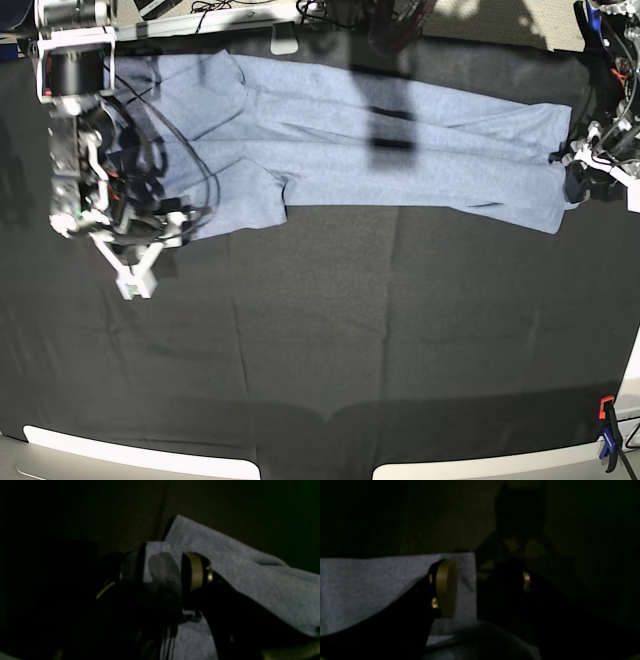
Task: Layout the t-shirt on the table in an organized manner, then fold the t-shirt properly
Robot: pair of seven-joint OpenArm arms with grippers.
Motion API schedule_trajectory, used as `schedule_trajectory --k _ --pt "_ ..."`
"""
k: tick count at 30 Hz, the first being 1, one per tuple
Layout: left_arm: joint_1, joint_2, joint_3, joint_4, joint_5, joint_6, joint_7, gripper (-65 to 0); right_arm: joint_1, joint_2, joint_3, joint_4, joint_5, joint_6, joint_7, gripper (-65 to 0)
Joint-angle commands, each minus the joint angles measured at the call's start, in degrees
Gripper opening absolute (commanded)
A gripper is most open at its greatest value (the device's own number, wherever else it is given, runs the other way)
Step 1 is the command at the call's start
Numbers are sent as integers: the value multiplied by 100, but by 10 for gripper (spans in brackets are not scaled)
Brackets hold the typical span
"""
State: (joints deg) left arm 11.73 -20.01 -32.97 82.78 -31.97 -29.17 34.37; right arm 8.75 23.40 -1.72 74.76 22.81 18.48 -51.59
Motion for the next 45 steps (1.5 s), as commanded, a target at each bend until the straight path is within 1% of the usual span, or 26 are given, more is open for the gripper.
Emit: schedule_trajectory --k 1,5,7,9,11,12,15,18,22,25,28,32,36,40,45 --pt "-48 -111 -35 105 -109 -48 -140 -387 162 85 -61 7 39 111 -35 -344" --pt "-48 -109 -35 105 -109 -48 -140 -387 201 85 -404 -7 35 168 -85 -379" --pt "-48 -111 -35 105 -109 -48 -140 -387 203 85 -527 -7 35 168 -146 -426" --pt "-48 -109 -35 105 -109 -48 -140 -387 203 87 -584 -7 33 168 -184 -501" --pt "-48 -109 -35 105 -107 -46 -140 -387 205 92 -581 9 24 168 -184 -612" --pt "-48 -109 -35 105 -107 -48 -140 -387 203 92 -581 55 -37 168 -181 -650" --pt "-46 -109 -35 105 -94 -48 -140 -387 98 94 -581 514 -431 166 -179 -650" --pt "-46 -109 -35 105 -44 -46 -140 -387 -236 107 -581 1543 -824 166 -186 -650" --pt "-46 -109 -35 105 -46 -48 -140 -387 -1003 101 -581 2951 -1294 164 -192 -650" --pt "-46 -109 -35 105 -46 -48 -140 -387 -1672 101 -581 3807 -1569 160 -59 -650" --pt "-46 -109 -35 105 -46 -48 -140 -387 -2284 101 -581 4511 -1606 155 -55 -650" --pt "-46 -109 -35 105 -46 -48 -138 -387 -3062 103 -581 5086 -1670 155 -11 -650" --pt "-46 -109 -35 105 -46 -48 -138 -387 -3685 101 -581 5466 -1663 155 280 -650" --pt "-46 -109 -35 105 -46 -48 -138 -387 -3947 101 -581 5530 -1615 155 273 -650" --pt "-46 -109 -35 105 -46 -48 -138 -387 -4015 101 -581 5528 -1165 164 332 -650"
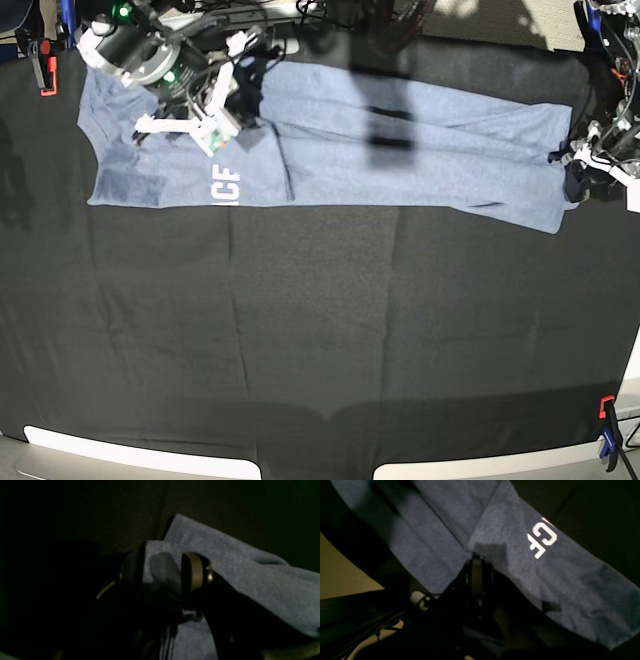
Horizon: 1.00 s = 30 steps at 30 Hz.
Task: Layout the t-shirt on the table in an organized manner, then fold the t-shirt properly
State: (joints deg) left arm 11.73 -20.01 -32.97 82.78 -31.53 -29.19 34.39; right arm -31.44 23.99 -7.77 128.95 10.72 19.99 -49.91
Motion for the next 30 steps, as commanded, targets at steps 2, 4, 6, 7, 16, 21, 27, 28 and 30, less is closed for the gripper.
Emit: schedule_trajectory --k 2,4,6,7,16,21,27,28,30 --pt "-46 -109 -35 105 -90 -46 -140 -387 2 42 24 109 138 13 188 -650" --pt "-46 -109 -35 105 -90 -46 -140 -387 0 42 24 109 402 15 66 -595" --pt "-46 -109 -35 105 -90 -46 -140 -387 0 44 24 109 658 22 -13 -510" --pt "-46 -109 -35 105 -90 -46 -140 -388 0 44 24 109 769 57 -42 -481" --pt "-46 -111 -35 105 118 -44 -140 -387 22 44 26 109 1209 660 -144 -459" --pt "-44 -111 -35 105 146 -48 -114 -387 31 44 72 109 343 562 -70 -459" --pt "-46 -114 -35 105 -409 -872 468 -387 31 42 820 105 63 337 197 -459" --pt "-48 -111 -33 105 -516 -883 466 -387 31 44 975 105 90 337 234 -459" --pt "-66 -111 -31 103 -468 -879 459 -387 28 44 1266 105 247 337 229 -459"
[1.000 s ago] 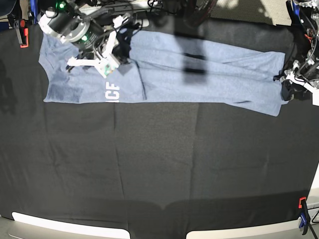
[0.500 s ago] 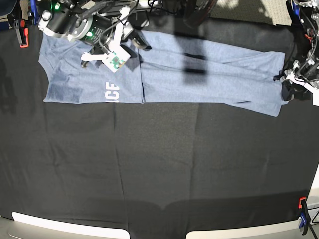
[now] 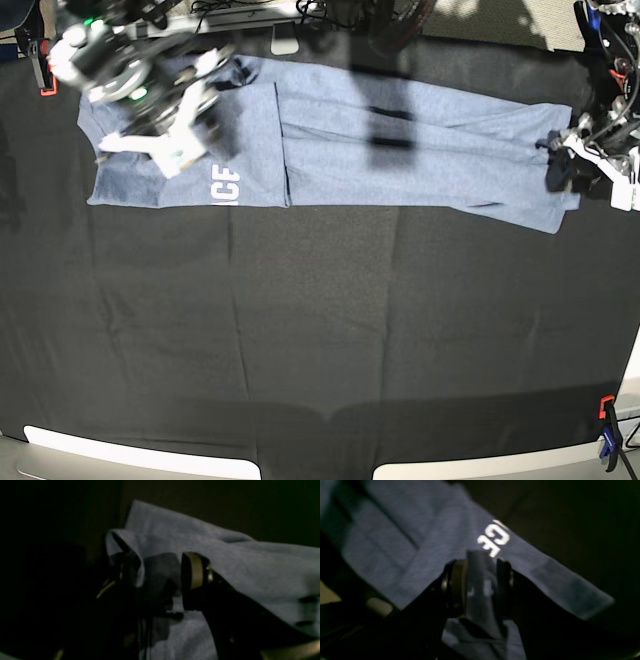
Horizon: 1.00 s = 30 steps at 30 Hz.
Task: Layout the t-shirt on the table in an organized manner, then fold the t-shirt properly
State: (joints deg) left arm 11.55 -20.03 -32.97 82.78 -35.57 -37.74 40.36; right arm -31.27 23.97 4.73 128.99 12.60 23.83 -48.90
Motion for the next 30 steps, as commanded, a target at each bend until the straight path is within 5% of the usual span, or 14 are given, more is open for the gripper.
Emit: schedule_trajectory --k 1,12,14,21,24,28,30 --pt "-50 -109 -31 103 -24 -22 -138 -387 11 46 140 101 157 -48 101 -459" --pt "-144 -111 -28 -468 282 98 -219 -388 11 44 435 101 756 -44 -109 -459" --pt "-157 -111 -28 -699 -33 -226 -138 -388 11 44 435 101 754 -42 -133 -459" --pt "-216 -109 -26 -791 -1786 -226 1482 -439 11 46 435 101 754 -42 -131 -459" --pt "-221 -109 -20 -791 -2116 -226 1722 -453 13 46 435 101 754 -42 -131 -459" --pt "-221 -111 -20 -791 -2090 -226 1681 -650 11 46 435 101 752 -42 -149 -459" --pt "-221 -116 -22 -791 -2083 -226 1556 -650 11 46 435 101 752 -42 -151 -459"
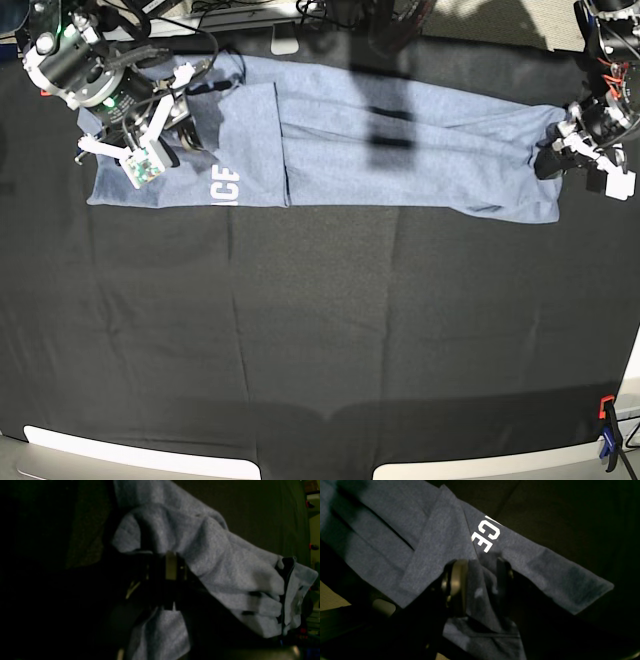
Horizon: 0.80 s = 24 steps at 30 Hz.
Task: Layout the t-shirt on the table in an organized manner, then fold the t-shirt properly
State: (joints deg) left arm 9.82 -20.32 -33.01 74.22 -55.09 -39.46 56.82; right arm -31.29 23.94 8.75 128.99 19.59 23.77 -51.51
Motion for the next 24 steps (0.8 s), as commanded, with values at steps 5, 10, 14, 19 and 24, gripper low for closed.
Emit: schedule_trajectory --k 5,10,14,19,24 --pt "-48 -258 -33 66 540 -54 -870 -650 15 48 35 101 9 -33 120 -459" --pt "-46 -481 -39 66 1386 369 -1261 -650 20 48 35 101 7 -33 363 -459" --pt "-44 -494 -39 66 2000 870 -1775 -650 44 50 35 101 -7 -31 435 -459" --pt "-46 -496 -39 66 2229 1036 -1897 -650 116 50 33 101 -144 -33 461 -459" --pt "-9 -496 -39 328 2210 1036 -1777 -650 116 50 35 101 -181 -31 485 -459"
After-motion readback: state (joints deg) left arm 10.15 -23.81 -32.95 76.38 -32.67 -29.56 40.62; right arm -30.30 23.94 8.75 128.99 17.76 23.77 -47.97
